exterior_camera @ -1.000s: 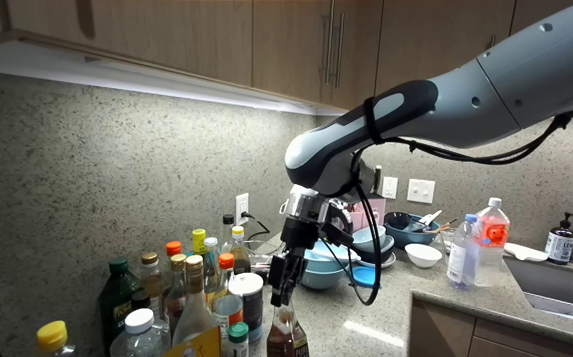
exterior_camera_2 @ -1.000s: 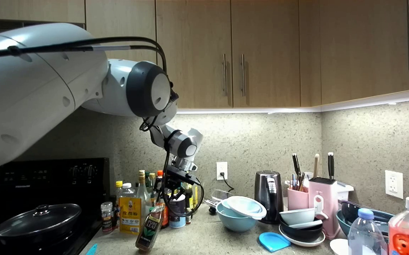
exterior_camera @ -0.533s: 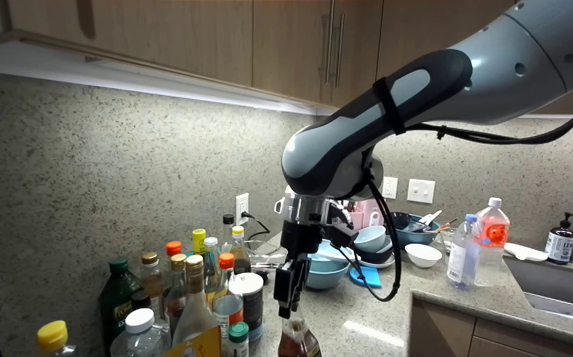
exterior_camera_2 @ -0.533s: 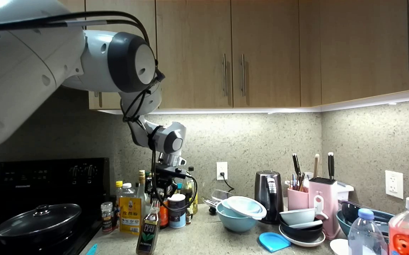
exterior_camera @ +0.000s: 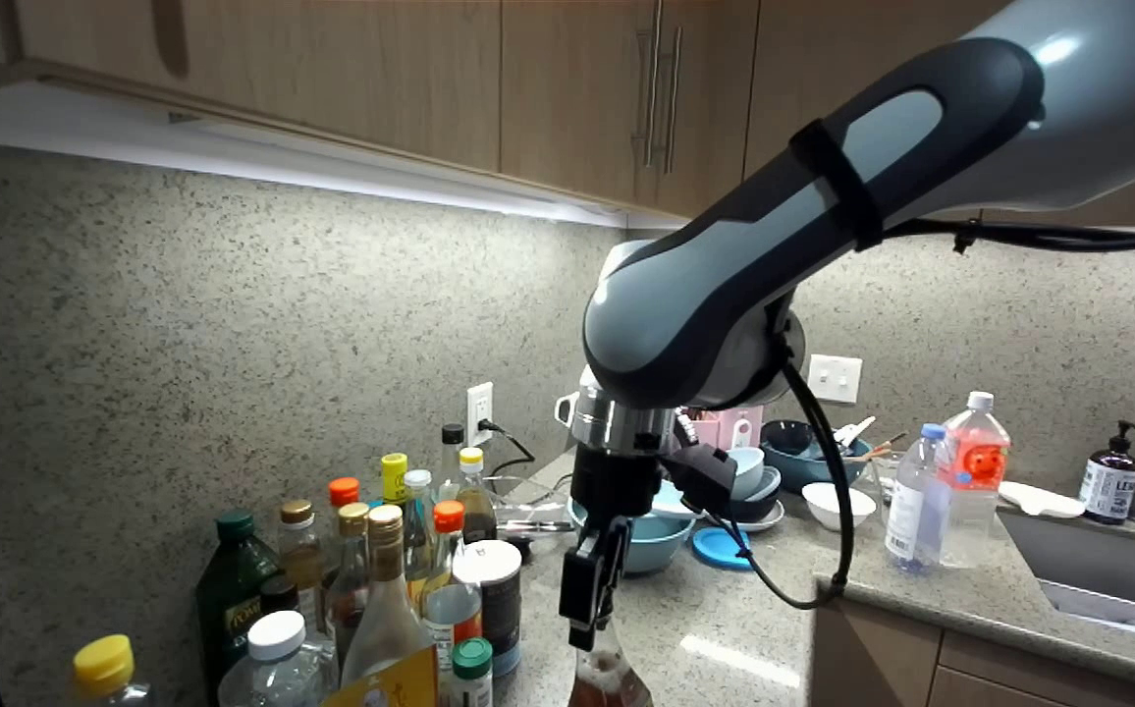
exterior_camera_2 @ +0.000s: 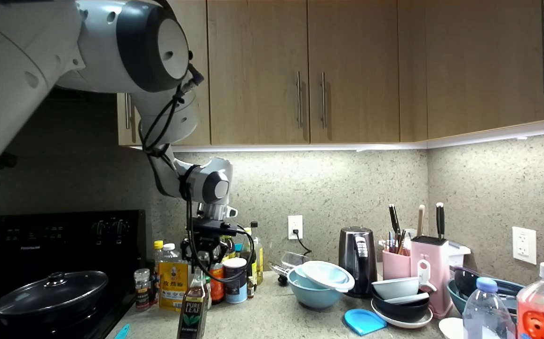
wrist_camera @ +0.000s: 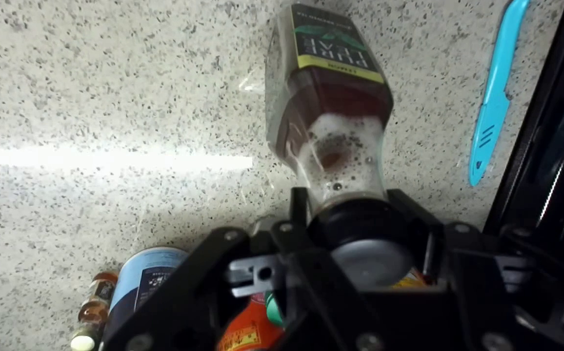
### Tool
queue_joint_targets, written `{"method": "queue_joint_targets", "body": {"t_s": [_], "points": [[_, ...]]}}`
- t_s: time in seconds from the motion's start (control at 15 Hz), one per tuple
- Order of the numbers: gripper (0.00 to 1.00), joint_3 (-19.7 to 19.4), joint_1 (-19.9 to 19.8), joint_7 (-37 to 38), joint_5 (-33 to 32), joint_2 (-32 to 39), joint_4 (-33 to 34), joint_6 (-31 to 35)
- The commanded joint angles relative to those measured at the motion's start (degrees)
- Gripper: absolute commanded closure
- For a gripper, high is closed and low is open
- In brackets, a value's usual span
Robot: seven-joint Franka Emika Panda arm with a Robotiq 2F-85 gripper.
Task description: Lay the bottle with the black cap down.
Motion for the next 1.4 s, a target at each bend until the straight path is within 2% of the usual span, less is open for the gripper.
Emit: {"method": "queue_joint_targets", "body": {"t_s": [0.0, 0.2, 0.33, 0.73, 1.33], "points": [[0.81, 1.7, -0.6, -1.6, 0.4, -7.9, -10.9, 13.2], [0.81, 3.4, -1.0, -2.1, 0.3, -10.2, -16.2, 24.7], [0.81, 4.3, -1.2, -1.4, -0.3, -11.2, -18.6, 28.8], [0.81, 4.6, -0.6, 0.3, -2.2, -15.2, -24.4, 31.4], [0.81, 6.3, -0.9, -1.2, 0.7, -21.4, -31.2, 34.6]]}}
